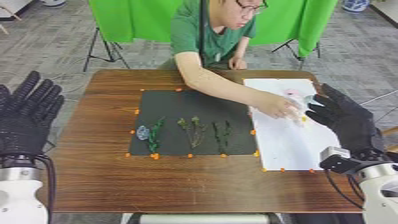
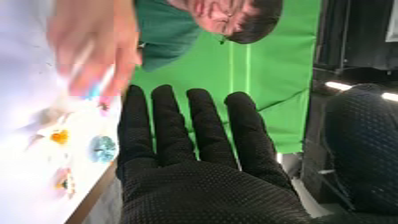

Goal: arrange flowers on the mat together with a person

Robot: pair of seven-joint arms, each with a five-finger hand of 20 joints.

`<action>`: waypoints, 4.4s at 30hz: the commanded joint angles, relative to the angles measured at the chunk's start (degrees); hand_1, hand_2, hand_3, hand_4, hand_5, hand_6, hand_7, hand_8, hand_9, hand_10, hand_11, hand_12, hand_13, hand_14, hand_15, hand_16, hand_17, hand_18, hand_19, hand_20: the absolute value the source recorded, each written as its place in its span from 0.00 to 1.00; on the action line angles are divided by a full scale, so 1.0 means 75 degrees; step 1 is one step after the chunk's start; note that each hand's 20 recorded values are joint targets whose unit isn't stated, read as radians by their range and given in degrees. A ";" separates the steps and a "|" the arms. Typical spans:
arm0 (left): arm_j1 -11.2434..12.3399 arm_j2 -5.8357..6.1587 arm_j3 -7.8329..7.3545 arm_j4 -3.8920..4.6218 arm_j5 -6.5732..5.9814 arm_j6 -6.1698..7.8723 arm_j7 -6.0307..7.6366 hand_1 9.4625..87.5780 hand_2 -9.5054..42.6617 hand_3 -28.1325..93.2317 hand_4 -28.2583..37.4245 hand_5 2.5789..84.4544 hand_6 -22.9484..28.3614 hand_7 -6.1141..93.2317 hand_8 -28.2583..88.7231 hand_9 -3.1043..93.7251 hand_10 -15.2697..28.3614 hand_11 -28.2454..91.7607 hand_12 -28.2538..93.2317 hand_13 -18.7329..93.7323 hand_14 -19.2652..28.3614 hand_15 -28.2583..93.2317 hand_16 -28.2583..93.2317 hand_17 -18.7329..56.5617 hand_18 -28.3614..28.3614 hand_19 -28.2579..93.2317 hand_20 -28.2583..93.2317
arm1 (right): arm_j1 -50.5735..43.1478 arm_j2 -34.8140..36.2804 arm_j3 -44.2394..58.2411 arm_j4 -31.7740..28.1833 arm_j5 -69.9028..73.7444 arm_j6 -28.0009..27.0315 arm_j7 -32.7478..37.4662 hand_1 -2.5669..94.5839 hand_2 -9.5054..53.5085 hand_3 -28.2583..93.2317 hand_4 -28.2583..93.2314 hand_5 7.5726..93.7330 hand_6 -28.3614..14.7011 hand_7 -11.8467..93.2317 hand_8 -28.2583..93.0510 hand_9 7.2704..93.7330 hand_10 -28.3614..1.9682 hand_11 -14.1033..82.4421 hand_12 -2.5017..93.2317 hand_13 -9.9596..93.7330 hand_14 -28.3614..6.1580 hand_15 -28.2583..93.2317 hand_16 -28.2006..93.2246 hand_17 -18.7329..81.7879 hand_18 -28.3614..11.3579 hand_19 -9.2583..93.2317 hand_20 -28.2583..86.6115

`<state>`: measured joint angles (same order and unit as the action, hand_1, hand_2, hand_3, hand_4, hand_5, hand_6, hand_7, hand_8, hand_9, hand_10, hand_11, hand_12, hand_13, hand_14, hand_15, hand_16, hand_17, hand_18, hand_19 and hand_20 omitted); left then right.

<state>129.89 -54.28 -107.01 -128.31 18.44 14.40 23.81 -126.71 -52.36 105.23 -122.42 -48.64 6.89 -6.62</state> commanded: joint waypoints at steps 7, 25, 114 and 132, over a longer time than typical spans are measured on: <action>0.0378 -0.0218 0.0005 -0.0049 0.0111 0.0031 -0.0069 0.13 0.47 0.80 0.00 0.47 0.59 0.15 0.17 0.37 0.67 0.36 0.30 0.37 0.66 0.40 0.19 0.19 0.71 0.46 0.32 | -0.0497 -0.0304 0.0335 -0.0063 0.0109 -0.0404 -0.0064 0.16 0.31 0.83 0.05 0.28 0.56 0.19 0.18 0.32 0.47 0.18 0.20 0.37 0.38 0.31 0.45 0.26 0.27 0.46 0.34; 0.0370 -0.0396 0.0159 -0.0010 0.0175 0.0076 -0.0273 0.14 0.46 0.82 0.00 0.49 0.59 0.16 0.17 0.41 0.66 0.37 0.30 0.39 0.66 0.42 0.18 0.19 0.72 0.46 0.32 | 0.0174 -0.0324 -0.0420 0.0203 0.0269 -0.0291 0.0067 0.16 0.32 0.84 0.05 0.32 0.58 0.20 0.17 0.35 0.49 0.18 0.19 0.40 0.40 0.31 0.45 0.27 0.28 0.45 0.34; 0.0360 -0.0450 0.0714 0.0059 -0.0209 0.0027 -0.0605 0.15 0.51 0.82 0.00 0.49 0.60 0.16 0.17 0.40 0.68 0.38 0.31 0.39 0.72 0.46 0.19 0.17 0.74 0.48 0.33 | 0.5078 0.2595 -0.6052 0.3476 -1.1069 0.1333 0.5647 0.60 0.05 0.78 0.00 0.62 0.76 0.64 0.21 0.72 0.73 0.33 0.49 0.56 0.61 0.57 0.41 0.36 0.34 0.61 0.33; 0.0182 -0.0453 0.1004 0.0173 -0.0207 -0.0084 -0.0777 0.14 0.54 0.80 0.00 0.49 0.59 0.16 0.17 0.40 0.68 0.38 0.31 0.39 0.72 0.46 0.19 0.17 0.74 0.48 0.33 | 0.8420 0.0939 -0.9536 0.2651 -1.0883 0.2158 0.3761 0.57 0.03 0.82 0.00 0.61 0.76 0.66 0.21 0.70 0.77 0.31 0.47 0.54 0.63 0.55 0.41 0.35 0.38 0.59 0.32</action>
<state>131.82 -57.45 -101.75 -128.04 16.79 14.53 19.39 -74.77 -34.98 39.93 -105.11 -134.57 24.77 25.18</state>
